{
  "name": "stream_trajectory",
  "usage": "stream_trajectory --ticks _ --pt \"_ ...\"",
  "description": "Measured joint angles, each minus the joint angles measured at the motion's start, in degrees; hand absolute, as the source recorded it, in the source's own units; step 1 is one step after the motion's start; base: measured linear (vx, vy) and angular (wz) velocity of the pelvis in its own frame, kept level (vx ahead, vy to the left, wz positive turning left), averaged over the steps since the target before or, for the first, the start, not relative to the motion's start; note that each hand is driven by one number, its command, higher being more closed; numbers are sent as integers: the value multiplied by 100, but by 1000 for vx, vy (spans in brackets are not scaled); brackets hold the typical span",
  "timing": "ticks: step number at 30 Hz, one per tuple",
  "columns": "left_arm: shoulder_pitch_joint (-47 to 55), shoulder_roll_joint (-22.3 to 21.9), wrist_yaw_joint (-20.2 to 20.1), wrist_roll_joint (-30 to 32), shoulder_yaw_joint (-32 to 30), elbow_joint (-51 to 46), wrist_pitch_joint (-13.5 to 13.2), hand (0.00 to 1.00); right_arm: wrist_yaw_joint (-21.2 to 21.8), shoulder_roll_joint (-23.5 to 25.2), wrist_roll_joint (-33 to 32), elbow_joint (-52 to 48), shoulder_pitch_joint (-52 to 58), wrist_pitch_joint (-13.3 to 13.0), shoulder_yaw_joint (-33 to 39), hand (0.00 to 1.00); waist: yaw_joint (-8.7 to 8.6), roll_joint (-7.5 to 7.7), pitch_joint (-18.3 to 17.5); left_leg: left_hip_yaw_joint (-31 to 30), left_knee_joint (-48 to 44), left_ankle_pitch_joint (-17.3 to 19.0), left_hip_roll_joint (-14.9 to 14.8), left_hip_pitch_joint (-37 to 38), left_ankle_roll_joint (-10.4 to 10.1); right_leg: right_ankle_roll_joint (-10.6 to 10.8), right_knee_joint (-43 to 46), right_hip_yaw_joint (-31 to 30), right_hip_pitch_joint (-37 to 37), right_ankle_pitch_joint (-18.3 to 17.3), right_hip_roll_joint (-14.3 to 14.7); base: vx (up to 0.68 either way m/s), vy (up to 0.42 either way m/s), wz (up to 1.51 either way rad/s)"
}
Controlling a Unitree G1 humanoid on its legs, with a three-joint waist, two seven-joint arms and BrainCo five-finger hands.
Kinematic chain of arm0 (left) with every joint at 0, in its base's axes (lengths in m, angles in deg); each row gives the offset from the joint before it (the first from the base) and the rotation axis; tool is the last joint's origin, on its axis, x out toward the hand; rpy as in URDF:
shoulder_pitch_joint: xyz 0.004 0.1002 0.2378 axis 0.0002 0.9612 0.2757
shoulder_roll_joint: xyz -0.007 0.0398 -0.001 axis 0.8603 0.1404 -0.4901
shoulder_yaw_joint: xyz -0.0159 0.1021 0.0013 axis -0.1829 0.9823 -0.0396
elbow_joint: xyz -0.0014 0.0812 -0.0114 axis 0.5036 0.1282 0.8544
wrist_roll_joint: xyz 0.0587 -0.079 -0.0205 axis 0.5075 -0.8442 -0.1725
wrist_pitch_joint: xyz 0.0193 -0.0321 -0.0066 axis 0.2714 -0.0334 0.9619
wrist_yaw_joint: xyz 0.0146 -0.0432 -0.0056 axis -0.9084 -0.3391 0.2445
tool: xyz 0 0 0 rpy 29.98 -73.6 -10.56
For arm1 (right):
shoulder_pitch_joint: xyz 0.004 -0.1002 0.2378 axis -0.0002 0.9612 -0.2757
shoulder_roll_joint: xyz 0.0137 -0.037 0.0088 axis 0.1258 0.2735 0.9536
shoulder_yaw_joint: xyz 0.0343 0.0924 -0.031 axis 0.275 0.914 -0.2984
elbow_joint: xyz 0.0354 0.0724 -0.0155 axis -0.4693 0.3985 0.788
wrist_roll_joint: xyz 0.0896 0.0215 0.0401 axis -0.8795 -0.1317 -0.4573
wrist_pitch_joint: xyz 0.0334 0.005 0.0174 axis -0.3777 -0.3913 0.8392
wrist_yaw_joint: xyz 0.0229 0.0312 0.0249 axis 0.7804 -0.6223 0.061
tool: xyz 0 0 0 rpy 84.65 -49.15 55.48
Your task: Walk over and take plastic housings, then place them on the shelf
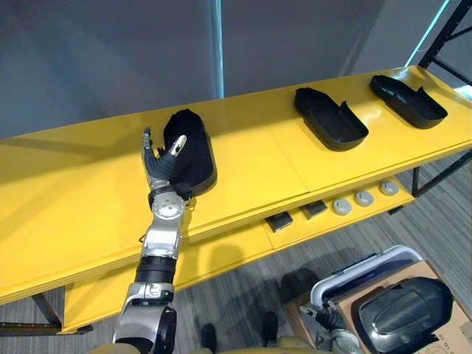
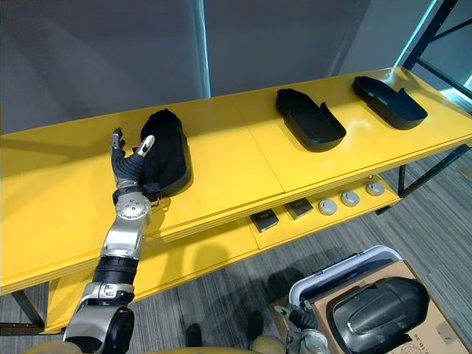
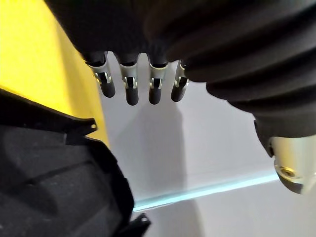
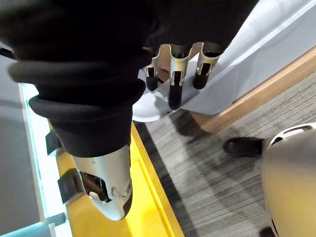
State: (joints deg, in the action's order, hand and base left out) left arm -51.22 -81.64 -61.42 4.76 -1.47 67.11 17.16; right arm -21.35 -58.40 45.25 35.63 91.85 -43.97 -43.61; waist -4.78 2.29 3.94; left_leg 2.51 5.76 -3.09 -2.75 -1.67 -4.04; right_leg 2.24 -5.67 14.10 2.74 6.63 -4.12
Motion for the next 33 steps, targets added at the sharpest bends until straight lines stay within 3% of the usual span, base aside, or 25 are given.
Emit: stream_trajectory --ticks 3,4,12,20,33 --pt "550 -274 -46 561 473 -852 -59 0 -1 1 -7 7 82 -63 4 0 107 -2 -1 -23 3 3 -2 -11 -2 2 1 3 0 -19 2 6 4 2" --pt "813 -346 -126 652 643 -1061 -132 100 -1 1 -9 9 108 -92 3 0 124 -2 -2 -32 4 3 -4 -15 -2 8 2 5 0 -32 4 8 4 4" --pt "2006 -537 -422 775 1103 -1165 -514 100 -26 0 -51 4 197 -161 -3 0 254 0 -6 -28 8 42 -19 -48 -6 27 3 3 -9 -52 14 -4 1 0" --pt "2721 -291 -646 766 1211 -990 -748 100 -137 20 -52 -26 253 -150 -65 0 339 16 -43 75 9 22 -30 72 -22 72 1 15 -125 -124 21 -1 1 0" --pt "2450 -188 -720 773 1017 191 -618 100 -147 17 -49 -19 265 -136 -112 0 380 56 -185 76 11 29 -29 22 -32 70 -22 7 -25 -126 23 0 0 0"
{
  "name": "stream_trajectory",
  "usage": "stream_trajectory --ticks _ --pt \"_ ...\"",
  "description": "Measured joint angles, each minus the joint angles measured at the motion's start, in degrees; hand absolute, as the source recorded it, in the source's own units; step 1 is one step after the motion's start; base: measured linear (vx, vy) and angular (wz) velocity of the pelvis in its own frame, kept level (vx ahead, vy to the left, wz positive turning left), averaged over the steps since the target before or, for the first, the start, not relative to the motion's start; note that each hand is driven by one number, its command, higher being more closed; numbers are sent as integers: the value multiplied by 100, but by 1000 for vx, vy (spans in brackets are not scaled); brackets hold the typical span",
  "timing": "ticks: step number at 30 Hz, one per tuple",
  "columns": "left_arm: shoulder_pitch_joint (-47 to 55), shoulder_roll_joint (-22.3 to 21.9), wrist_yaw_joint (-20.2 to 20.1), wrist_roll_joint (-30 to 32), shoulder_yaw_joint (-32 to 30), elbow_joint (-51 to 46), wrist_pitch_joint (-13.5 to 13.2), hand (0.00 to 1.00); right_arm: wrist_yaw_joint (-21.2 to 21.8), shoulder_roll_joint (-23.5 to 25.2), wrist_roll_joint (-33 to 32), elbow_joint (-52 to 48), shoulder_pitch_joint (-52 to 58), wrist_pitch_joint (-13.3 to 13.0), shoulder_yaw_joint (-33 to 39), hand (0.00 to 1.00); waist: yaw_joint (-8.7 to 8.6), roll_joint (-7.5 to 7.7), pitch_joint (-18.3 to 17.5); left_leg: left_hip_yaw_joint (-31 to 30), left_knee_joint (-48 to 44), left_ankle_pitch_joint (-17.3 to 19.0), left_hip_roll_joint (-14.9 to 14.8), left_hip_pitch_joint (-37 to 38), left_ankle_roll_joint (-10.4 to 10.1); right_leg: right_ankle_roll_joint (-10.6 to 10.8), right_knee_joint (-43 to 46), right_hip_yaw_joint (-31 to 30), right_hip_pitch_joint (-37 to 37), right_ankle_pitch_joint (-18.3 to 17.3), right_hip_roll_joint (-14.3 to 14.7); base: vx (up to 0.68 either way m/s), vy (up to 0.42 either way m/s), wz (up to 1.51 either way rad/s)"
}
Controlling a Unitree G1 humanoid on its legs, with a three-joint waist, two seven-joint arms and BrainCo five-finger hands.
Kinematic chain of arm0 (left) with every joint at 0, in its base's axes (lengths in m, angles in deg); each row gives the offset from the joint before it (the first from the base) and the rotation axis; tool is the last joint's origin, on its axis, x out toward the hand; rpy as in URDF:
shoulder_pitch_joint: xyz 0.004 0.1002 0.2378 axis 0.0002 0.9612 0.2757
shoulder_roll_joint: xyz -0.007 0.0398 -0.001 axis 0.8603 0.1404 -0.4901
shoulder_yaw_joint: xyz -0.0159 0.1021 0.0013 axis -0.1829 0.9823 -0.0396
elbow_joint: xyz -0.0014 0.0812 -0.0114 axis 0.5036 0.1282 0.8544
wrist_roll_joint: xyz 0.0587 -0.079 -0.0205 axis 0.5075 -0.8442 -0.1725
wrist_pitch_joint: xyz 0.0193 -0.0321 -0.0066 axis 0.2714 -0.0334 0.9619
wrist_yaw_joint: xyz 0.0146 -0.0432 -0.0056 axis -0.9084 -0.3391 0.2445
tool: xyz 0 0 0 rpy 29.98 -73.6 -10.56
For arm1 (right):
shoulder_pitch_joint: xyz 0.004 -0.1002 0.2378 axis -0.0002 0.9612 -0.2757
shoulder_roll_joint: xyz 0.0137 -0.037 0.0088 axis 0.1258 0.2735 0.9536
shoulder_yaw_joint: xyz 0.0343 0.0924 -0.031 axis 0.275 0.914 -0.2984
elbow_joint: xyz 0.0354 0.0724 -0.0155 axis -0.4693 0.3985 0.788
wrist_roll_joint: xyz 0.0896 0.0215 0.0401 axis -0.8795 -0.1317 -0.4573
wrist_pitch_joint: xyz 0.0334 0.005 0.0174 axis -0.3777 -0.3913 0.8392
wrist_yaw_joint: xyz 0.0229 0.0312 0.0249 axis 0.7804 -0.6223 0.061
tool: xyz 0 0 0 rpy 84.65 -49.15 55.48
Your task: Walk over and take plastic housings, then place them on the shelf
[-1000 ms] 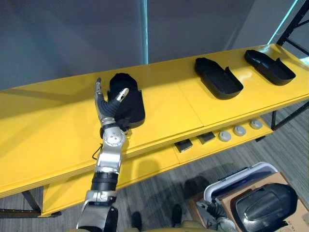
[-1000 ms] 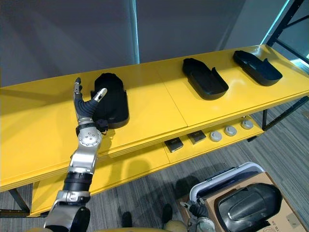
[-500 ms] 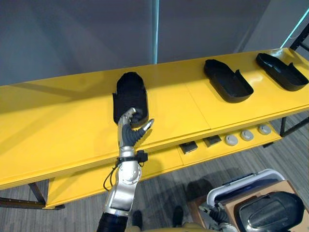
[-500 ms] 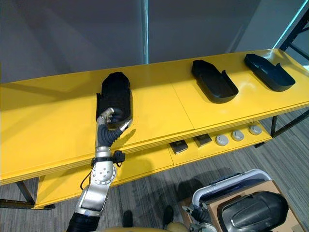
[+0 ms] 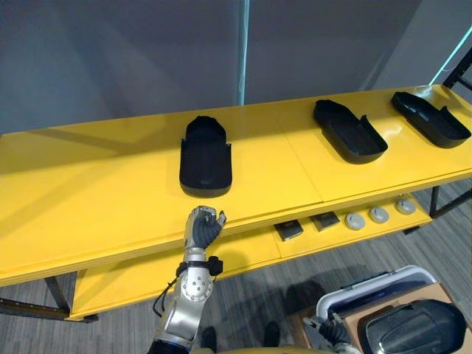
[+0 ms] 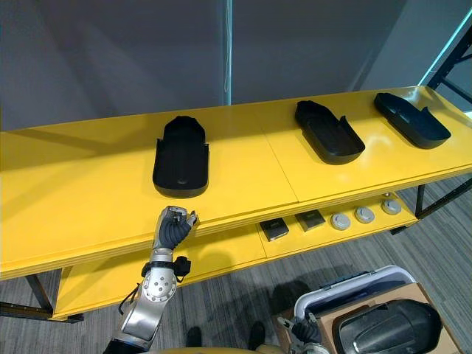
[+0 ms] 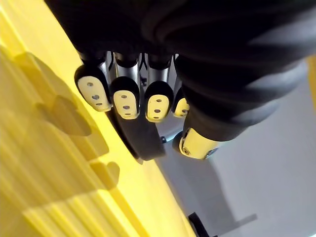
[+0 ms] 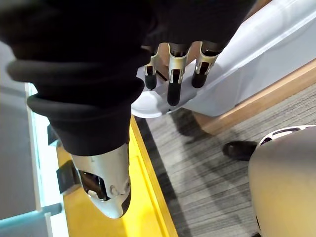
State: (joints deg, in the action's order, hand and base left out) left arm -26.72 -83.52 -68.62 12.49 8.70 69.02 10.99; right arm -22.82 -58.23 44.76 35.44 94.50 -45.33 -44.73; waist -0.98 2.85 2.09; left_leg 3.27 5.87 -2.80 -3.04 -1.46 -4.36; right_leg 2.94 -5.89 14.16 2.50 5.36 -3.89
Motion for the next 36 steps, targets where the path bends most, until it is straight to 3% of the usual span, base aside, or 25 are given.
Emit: stream_trajectory --ticks 3,7,15,22,36 --pt "-295 77 93 5 -177 216 59 100 4 0 1 0 -27 0 -10 0 -3 21 -14 1 0 -13 -1 -67 16 -8 0 -11 87 9 2 1 1 -4" --pt "-450 169 129 6 -399 313 135 100 18 0 5 0 -120 6 -10 0 -145 34 -19 30 -1 -17 2 -70 21 -15 -2 -33 99 14 -1 10 3 -2" --pt "-988 343 148 126 -481 734 258 100 36 -2 9 -1 -192 13 6 0 -165 43 -15 151 -2 -6 0 -72 39 -36 -3 -156 165 39 6 12 5 -9" --pt "-1262 444 137 229 -613 918 353 100 127 1 47 -2 -318 19 5 0 -304 79 7 175 -2 -2 1 -70 43 -50 -3 -186 173 56 5 1 1 0" --pt "-1529 572 126 225 -618 1142 379 100 153 9 60 -4 -381 18 5 0 -338 135 48 320 -2 13 -1 -23 51 -61 -2 -309 180 89 11 -3 5 -4"
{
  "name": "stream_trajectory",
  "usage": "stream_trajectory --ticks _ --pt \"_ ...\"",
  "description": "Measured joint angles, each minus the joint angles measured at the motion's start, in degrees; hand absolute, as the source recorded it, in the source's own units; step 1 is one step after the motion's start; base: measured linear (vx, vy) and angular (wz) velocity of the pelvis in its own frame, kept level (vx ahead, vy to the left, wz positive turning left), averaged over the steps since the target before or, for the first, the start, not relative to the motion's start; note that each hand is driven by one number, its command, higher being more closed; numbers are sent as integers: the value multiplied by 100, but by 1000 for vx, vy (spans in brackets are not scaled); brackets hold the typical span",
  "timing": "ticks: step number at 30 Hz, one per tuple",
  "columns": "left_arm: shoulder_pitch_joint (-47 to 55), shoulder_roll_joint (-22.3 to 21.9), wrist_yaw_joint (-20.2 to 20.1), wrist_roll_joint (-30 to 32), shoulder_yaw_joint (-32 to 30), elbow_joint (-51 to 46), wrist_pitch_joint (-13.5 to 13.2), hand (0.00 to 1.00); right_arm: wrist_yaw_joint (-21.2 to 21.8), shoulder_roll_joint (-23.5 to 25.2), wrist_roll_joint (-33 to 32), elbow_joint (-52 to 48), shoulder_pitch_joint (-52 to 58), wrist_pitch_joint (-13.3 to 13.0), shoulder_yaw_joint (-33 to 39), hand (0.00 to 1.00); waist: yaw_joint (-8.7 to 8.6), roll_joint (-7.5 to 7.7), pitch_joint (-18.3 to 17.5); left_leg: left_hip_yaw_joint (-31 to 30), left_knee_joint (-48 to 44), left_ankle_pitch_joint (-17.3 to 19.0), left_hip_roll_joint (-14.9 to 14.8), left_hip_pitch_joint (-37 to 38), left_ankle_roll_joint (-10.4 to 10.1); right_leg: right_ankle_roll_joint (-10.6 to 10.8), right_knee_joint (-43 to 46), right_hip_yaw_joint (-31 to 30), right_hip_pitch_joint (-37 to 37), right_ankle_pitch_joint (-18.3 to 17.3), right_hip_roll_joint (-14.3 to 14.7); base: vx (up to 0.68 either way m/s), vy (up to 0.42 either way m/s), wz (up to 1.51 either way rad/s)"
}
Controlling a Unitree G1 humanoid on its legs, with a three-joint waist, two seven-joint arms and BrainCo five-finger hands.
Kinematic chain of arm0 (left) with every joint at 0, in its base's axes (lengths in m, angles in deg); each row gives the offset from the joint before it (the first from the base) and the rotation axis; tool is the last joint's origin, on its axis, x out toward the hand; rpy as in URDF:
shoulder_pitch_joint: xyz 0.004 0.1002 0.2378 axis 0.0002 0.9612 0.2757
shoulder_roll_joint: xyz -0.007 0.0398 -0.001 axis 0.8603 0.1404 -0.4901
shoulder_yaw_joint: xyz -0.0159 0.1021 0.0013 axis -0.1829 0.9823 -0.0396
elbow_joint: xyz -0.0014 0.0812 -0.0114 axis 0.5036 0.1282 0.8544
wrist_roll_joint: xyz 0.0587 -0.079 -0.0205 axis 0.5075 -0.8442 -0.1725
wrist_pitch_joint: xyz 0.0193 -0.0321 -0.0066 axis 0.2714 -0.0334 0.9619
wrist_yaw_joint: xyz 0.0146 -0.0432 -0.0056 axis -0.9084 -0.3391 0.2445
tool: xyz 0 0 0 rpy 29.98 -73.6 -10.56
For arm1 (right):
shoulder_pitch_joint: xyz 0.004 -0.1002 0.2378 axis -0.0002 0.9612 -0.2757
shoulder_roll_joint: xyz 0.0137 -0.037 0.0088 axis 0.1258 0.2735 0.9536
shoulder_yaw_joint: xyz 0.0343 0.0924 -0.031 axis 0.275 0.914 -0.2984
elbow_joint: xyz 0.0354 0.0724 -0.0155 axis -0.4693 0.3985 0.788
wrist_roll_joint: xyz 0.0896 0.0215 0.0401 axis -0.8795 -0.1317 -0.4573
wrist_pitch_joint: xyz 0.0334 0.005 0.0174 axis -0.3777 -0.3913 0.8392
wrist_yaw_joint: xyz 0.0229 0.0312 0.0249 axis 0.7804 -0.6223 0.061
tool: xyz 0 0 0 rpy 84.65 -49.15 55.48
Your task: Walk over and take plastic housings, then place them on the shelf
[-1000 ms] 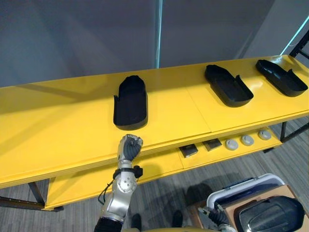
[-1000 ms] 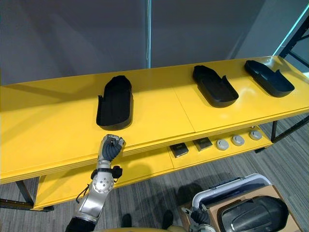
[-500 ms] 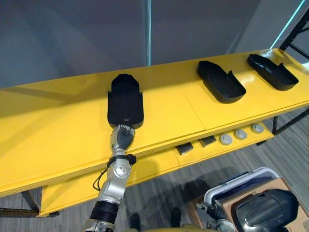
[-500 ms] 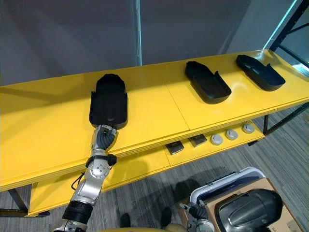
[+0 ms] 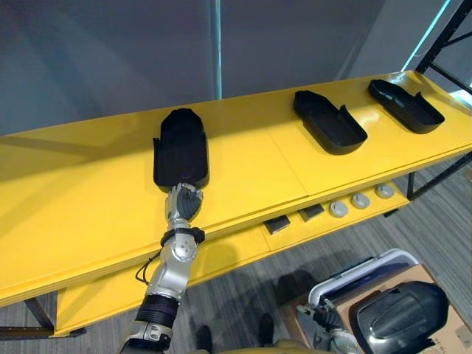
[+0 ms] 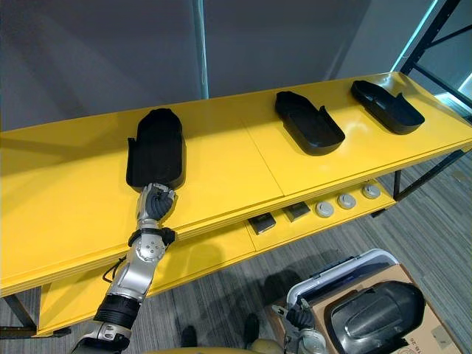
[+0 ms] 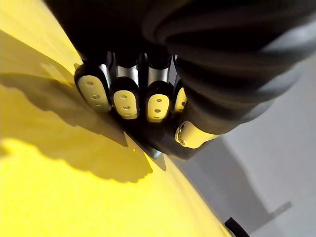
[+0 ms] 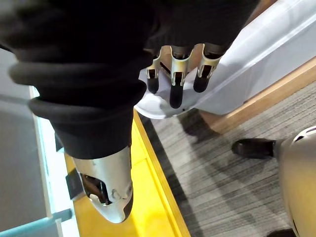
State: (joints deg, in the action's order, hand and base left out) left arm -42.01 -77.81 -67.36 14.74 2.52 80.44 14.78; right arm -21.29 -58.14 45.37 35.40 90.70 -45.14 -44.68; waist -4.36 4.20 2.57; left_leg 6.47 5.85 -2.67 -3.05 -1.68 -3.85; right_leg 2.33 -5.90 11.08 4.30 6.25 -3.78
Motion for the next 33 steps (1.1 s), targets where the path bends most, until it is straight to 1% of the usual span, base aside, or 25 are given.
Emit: stream_trajectory --ticks 5,7,9,10,12,13,14,15,16,17,18,19,20,21,22,23,24,25,26,27,28,29,30,31,33 --pt "0 49 -20 -26 2 -1 -32 100 0 5 0 1 0 0 0 0 9 -1 0 -35 0 -2 6 31 2 1 8 6 -35 3 -4 0 1 1" --pt "0 50 -24 -143 16 -27 -52 100 0 5 -1 2 4 0 0 0 6 -2 1 -93 0 -4 12 57 5 1 16 56 -81 3 -12 1 6 10" --pt "16 51 -29 -351 26 -170 -152 100 0 5 -2 10 6 0 0 0 10 -3 2 -167 0 -5 17 57 5 2 17 151 -118 2 -24 -3 7 18" --pt "63 59 -30 -478 26 -439 -169 100 -2 5 -3 26 10 0 0 0 25 -3 2 -179 -1 -6 18 47 5 2 18 170 -121 2 -26 -7 10 17" --pt "203 115 -27 -611 25 -1312 -302 100 -6 -7 -3 41 31 -4 -1 0 65 -5 3 -235 -23 -6 21 44 5 2 21 194 -144 2 -34 2 12 13" --pt "232 116 -18 -682 -8 -1897 -428 100 -9 -20 -3 83 38 -6 0 0 80 -5 3 -317 -29 -6 27 36 6 2 22 241 -163 1 -35 10 8 17" --pt "252 117 -1 -683 -30 -2154 -525 100 -12 -24 -4 85 40 -6 1 0 82 -6 3 -344 -30 -7 28 38 6 2 22 267 -181 0 -36 4 7 21" --pt "298 117 28 -691 -76 -2627 -679 100 -18 -32 -5 127 53 -13 1 0 116 -11 5 -388 -31 -7 28 38 6 6 23 300 -222 -8 -36 -23 7 16" --pt "371 98 63 -743 -189 -3045 -820 100 -23 -49 -5 229 53 -23 0 0 168 -18 8 -419 -27 -6 28 36 6 19 23 315 -253 -32 -36 -29 6 15" --pt "421 82 110 -784 -286 -3221 -898 100 -24 -59 -5 242 49 -24 -1 0 182 -27 13 -445 -18 -5 28 38 5 17 23 336 -266 -39 -36 -33 1 19" --pt "569 44 165 -847 -604 -3545 -1019 100 -24 -89 -5 248 56 -25 -2 0 192 -48 23 -501 -2 0 28 39 -2 30 23 401 -299 -68 -36 -14 -2 22" --pt "809 -33 263 -966 -1065 -3829 -1095 100 -22 -129 -5 263 71 -26 -2 0 212 -64 20 -532 -2 4 24 37 -9 27 23 440 -314 -78 -32 -8 -2 21" --pt "952 -70 307 -1030 -1331 -3930 -1134 100 -22 -150 -5 281 76 -28 1 0 219 -72 23 -549 -2 6 23 34 -10 22 24 455 -321 -84 -29 3 -4 16" --pt "1228 -151 435 -1171 -1850 -4041 -1164 100 -21 -193 -5 333 96 -29 4 0 242 -89 31 -588 -2 7 20 36 -12 19 24 487 -341 -93 -25 9 -6 18" --pt "1489 -265 550 -1377 -2283 -4064 -1163 100 -22 -222 -5 396 98 -29 26 0 283 -106 42 -643 -2 7 20 45 -12 18 24 542 -379 -107 -24 10 -7 21" --pt "1602 -314 624 -1479 -2457 -4062 -1158 100 -23 -227 -4 423 103 -27 61 0 314 -110 45 -665 -2 7 20 56 -13 13 24 569 -401 -115 -24 14 -4 23" --pt "1852 -422 738 -1621 -2785 -4065 -1158 100 -24 -216 -4 411 140 -23 176 0 401 -121 47 -711 2 -5 25 78 4 24 60 618 -428 -157 -32 21 -2 18" --pt "2019 -476 775 -1651 -2911 -4064 -1156 100 -26 -204 -4 411 150 -22 221 0 435 -128 51 -720 2 -5 24 97 4 28 112 635 -429 -198 -40 29 1 19" --pt "2435 -563 824 -1746 -3145 -4052 -1138 100 -57 -197 -4 398 209 1 245 0 522 -134 53 -749 3 0 22 151 4 35 213 678 -460 -273 -58 27 1 17" --pt "2606 -593 841 -1798 -3193 -4042 -1122 100 -70 -194 -4 378 259 15 258 0 523 -133 52 -762 3 10 24 171 4 40 222 724 -500 -294 -67 32 4 31" --pt "2940 -669 841 -1830 -3277 -3907 -1093 100 -123 -185 -2 194 399 89 262 0 537 -137 40 -793 2 35 31 181 -4 59 321 817 -511 -376 -98 26 5 26" --pt "3065 -698 816 -1884 -3320 -3786 -1074 100 -136 -182 0 129 417 121 262 0 541 -141 39 -794 2 38 31 194 -1 55 367 828 -508 -400 -107 18 8 19" --pt "3277 -746 706 -1941 -3401 -3409 -990 100 -150 -172 7 -46 475 208 260 0 540 -167 13 -784 2 52 30 204 16 59 394 850 -507 -415 -119 0 0 0" --pt "3346 -762 660 -1980 -3412 -3208 -957 100 -149 -168 8 -112 513 211 260 0 539 -178 -8 -776 1 59 30 205 26 59 394 855 -507 -415 -121 0 0 0" --pt "3467 -873 367 -2154 -3376 -2220 -791 100 -104 -129 59 -406 570 216 152 0 536 -198 -48 -641 -3 88 8 230 67 59 394 863 -513 -415 -123 -6 0 -8"
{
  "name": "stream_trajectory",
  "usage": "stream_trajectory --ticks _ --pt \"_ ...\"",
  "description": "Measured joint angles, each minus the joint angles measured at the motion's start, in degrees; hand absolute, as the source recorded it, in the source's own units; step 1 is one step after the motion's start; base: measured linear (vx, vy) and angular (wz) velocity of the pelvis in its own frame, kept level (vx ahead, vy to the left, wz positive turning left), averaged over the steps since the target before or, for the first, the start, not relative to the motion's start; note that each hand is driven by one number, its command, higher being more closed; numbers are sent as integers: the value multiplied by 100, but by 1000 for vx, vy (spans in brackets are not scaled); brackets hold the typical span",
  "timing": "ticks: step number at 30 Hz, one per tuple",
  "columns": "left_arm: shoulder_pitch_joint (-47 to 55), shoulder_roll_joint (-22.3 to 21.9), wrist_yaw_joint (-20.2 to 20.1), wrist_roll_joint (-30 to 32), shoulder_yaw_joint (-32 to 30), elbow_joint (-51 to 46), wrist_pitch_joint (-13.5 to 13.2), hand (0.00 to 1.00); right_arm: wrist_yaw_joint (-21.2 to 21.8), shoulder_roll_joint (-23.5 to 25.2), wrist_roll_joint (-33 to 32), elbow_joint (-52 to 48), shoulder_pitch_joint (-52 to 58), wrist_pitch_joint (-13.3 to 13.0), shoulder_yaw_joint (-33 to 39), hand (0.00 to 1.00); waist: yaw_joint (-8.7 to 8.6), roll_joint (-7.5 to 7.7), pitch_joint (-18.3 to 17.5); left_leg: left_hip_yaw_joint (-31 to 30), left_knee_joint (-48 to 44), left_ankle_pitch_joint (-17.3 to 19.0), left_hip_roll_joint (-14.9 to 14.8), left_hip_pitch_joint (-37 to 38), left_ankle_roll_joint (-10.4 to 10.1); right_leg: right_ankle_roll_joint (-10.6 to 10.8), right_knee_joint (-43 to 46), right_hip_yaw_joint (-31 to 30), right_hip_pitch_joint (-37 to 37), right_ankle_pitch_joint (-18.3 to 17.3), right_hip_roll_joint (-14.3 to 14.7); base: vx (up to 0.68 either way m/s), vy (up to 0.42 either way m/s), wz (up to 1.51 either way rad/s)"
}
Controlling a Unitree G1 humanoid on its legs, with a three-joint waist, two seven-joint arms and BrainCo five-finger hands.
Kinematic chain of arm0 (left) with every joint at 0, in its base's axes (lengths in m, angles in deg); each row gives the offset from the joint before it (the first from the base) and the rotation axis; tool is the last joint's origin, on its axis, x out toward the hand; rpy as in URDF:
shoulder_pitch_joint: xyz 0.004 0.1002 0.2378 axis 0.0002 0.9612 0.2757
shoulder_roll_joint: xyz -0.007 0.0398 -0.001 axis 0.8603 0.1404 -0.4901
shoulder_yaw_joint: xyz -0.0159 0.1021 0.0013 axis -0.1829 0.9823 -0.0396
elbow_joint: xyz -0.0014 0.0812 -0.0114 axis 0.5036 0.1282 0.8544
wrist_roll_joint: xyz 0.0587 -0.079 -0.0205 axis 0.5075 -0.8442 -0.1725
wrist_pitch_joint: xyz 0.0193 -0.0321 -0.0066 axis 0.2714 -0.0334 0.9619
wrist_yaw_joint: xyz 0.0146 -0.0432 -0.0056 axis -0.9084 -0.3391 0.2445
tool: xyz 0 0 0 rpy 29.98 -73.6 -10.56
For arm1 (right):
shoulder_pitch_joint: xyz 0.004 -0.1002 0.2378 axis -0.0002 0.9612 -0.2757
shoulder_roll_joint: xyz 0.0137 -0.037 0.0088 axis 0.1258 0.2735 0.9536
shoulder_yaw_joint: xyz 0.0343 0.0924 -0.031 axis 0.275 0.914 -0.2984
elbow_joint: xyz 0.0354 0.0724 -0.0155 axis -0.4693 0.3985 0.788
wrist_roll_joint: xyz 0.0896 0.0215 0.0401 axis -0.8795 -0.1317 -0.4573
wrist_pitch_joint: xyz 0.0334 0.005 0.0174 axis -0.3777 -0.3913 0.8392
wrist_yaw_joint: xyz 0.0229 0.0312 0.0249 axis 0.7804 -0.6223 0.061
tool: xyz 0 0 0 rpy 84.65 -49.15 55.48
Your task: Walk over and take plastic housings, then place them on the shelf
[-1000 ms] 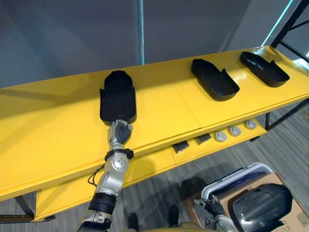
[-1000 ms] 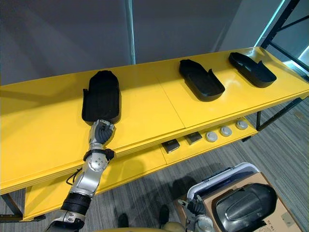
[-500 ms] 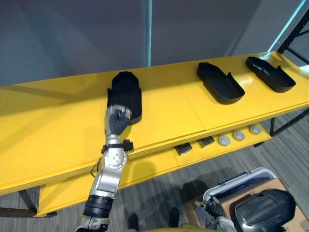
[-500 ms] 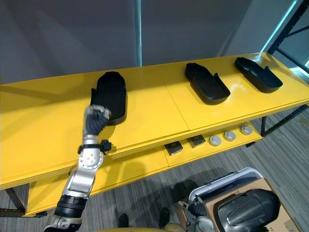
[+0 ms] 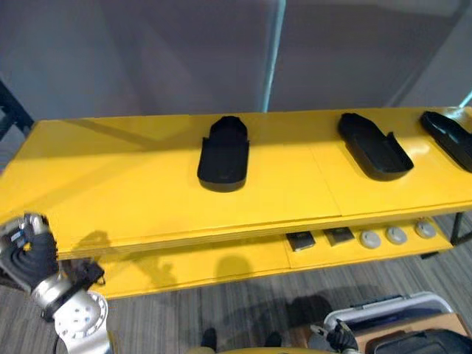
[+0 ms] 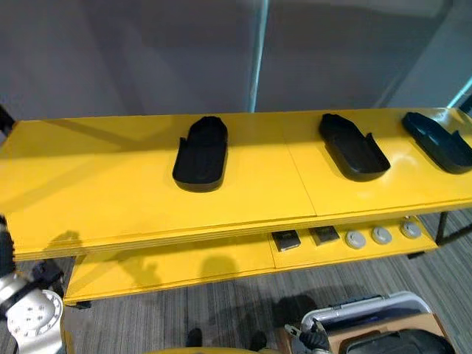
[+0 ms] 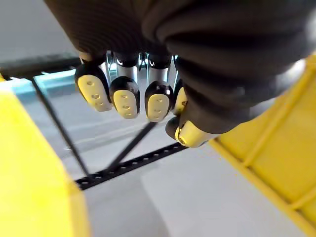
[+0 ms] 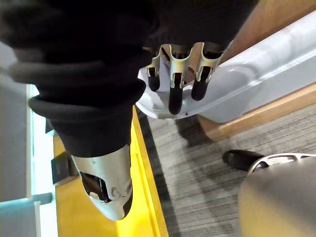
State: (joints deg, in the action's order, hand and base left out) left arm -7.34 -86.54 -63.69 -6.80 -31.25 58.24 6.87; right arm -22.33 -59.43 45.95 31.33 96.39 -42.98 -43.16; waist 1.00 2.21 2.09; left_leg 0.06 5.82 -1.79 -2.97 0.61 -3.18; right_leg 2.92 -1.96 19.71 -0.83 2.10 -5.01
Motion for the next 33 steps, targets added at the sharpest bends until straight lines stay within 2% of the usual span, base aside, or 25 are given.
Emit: stream_trajectory --ticks 2,3,7,10,14,23,27,30,33 --pt "-28 -94 -275 -134 74 891 105 100 88 15 70 -175 -47 -9 -220 0 -3 -11 -50 184 -23 2 -42 20 3 -3 0 -4 -9 -1 1 -7 -1 -4" --pt "-86 -106 -411 -266 253 1497 156 0 111 75 99 -284 -76 -10 -300 0 -6 -20 -89 214 -29 -1 -47 41 1 -3 1 9 -44 -3 -4 20 2 8" --pt "-137 -101 -803 -347 912 3154 210 0 118 233 100 -315 -173 -23 -424 0 11 -64 -179 302 -28 32 -51 201 -17 55 58 -20 -165 -121 -18 16 4 -1" --pt "-323 -103 -1016 -347 1111 4056 264 0 107 236 95 -263 -215 -34 -376 0 3 -74 -175 360 -9 39 -62 195 -14 31 80 -100 -116 -170 -8 9 3 -10" --pt "-489 -81 -1032 -346 1242 4622 272 0 92 220 85 160 -247 -33 -181 0 -9 -115 -173 424 -1 63 -79 201 -48 36 68 -187 -89 -170 18 33 -6 -11" --pt "-876 101 -1134 -322 1632 5053 264 0 50 165 -34 442 -450 -33 -44 0 -26 -211 -88 458 -98 127 -81 208 -67 26 24 -285 -87 -159 37 54 -1 -5" --pt "-1000 91 -1114 -325 1659 5024 259 0 -44 163 -80 374 -710 -36 23 0 -12 -220 185 448 -1051 639 -82 -110 -56 32 167 -414 -50 -175 21 25 22 -17" --pt "-1101 66 -1081 -325 1810 4965 257 0 -59 147 -118 141 -749 -41 43 0 -17 -218 192 479 -1405 824 -69 -363 -11 38 315 -567 177 -179 -10 -23 53 -22" --pt "-1109 51 -1068 -321 1865 4753 245 0 -59 198 -117 -214 -761 -43 17 0 -6 -163 234 789 -1824 1090 -110 -442 34 45 532 -941 397 -178 -17 -70 70 -58"
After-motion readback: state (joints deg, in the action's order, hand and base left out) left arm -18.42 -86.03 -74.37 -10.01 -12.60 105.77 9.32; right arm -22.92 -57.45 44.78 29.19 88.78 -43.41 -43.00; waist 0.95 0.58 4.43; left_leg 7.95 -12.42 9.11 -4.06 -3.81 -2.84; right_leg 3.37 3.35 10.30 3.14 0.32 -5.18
